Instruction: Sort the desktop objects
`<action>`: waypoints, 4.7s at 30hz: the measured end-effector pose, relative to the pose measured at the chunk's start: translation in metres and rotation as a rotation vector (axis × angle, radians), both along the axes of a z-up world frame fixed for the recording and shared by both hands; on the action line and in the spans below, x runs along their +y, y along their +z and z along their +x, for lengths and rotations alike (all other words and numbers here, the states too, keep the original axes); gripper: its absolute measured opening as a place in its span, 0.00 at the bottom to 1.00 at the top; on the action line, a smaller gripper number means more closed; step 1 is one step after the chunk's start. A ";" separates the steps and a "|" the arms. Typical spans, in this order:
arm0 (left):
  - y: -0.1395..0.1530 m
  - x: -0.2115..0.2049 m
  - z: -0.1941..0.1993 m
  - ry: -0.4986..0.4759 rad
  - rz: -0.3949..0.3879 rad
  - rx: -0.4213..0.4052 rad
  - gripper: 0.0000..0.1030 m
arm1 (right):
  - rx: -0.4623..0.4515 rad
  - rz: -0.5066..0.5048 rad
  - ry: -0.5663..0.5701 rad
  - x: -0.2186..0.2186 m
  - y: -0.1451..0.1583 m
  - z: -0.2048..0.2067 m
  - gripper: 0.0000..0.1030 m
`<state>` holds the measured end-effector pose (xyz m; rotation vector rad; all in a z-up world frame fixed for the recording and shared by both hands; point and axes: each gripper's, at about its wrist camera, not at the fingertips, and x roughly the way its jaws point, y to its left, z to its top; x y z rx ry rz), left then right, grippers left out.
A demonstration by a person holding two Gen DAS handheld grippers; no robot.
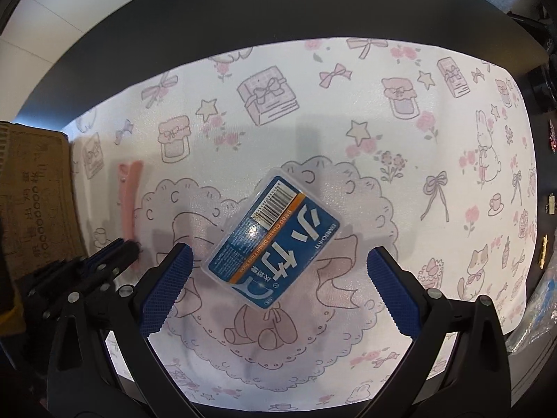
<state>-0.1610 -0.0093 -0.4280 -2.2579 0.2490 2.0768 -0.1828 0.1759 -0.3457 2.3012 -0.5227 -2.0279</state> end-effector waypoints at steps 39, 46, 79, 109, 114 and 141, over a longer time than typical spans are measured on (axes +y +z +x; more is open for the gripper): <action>0.210 0.017 -0.045 0.018 0.087 0.110 0.06 | 0.074 0.025 0.060 0.019 0.088 0.015 0.63; 0.224 0.074 -0.031 0.006 0.084 0.132 0.06 | 0.117 0.022 0.053 0.025 0.105 0.067 0.63; 0.346 -0.025 0.041 0.182 0.026 0.229 0.06 | 0.215 0.018 0.137 -0.022 0.241 0.151 0.63; 0.316 -0.103 -0.002 0.217 0.068 0.166 0.06 | 0.243 0.008 0.242 -0.130 0.255 0.075 0.63; 0.299 -0.105 -0.024 0.202 0.076 0.142 0.06 | 0.233 0.016 0.244 -0.134 0.248 0.057 0.63; 0.277 -0.119 -0.059 0.189 0.040 0.131 0.67 | 0.203 0.002 0.229 -0.137 0.214 0.009 0.63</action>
